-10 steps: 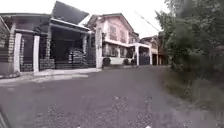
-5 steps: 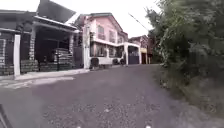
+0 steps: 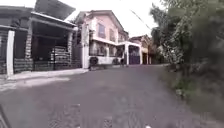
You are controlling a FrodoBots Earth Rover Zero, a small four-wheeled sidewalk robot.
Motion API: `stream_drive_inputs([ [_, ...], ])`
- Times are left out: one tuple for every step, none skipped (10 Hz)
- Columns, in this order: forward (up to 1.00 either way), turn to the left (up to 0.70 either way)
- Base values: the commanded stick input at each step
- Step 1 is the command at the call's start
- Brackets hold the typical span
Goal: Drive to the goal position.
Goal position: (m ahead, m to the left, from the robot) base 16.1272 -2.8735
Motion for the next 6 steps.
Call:
stream_drive_inputs([
  [1.0, 0.0],
  [1.0, 0.0],
  [1.0, -0.01],
  [1.0, -0.07],
  [1.0, -0.25],
  [1.0, -0.33],
])
